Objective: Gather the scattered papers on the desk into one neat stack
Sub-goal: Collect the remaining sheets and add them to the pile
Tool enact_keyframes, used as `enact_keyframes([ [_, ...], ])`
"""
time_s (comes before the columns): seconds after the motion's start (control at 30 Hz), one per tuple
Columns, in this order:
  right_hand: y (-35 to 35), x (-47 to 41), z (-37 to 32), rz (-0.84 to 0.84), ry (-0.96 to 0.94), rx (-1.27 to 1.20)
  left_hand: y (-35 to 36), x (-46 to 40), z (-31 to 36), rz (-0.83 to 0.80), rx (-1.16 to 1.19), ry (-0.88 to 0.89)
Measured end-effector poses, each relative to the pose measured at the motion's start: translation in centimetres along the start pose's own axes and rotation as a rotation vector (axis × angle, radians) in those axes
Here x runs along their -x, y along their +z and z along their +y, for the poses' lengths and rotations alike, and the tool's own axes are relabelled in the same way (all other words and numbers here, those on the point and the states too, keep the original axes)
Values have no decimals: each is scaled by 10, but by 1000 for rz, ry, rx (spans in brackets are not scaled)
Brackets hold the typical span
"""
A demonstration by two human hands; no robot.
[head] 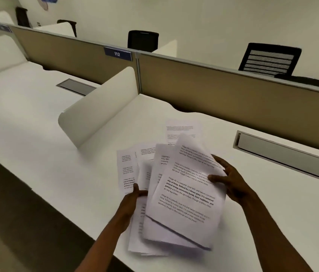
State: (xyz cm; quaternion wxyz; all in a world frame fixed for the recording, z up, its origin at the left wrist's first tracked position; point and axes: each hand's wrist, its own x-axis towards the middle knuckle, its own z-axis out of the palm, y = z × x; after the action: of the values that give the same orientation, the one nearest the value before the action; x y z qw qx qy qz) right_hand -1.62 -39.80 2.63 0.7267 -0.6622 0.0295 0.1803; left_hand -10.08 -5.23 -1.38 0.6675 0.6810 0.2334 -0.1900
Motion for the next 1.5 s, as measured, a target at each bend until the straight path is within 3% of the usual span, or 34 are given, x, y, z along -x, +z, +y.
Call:
enact_keyframes([
  [0.17, 44, -24, 20, -16, -15, 156, -2, -4, -8, -37, -33, 105],
  [0.33, 78, -34, 34, 108, -243, 714, -5, -15, -32, 58, -26, 155],
  [0.43, 93, -36, 45, 34, -296, 899, -5, -20, -40, 96, -7, 140],
  [0.53, 98, -39, 57, -13, -274, 915, -2, -20, -39, 112, -113, 153],
  [0.77, 98, -46, 66, 65, -268, 902, 7, -25, -39, 162, -270, 171],
  [0.97, 66, -71, 52, 324, -118, 1004, -2, -19, -42, 248, -153, 147],
  [1.17, 66, -107, 28, 129, -131, 1293, -26, -12, -49, 316, -200, 107],
  [1.33, 94, -138, 14, -140, -58, 1456, -44, -12, -44, 359, -315, 87],
  [1.5, 103, -153, 13, -225, 12, 1560, -57, -11, -43, 377, -328, 86],
])
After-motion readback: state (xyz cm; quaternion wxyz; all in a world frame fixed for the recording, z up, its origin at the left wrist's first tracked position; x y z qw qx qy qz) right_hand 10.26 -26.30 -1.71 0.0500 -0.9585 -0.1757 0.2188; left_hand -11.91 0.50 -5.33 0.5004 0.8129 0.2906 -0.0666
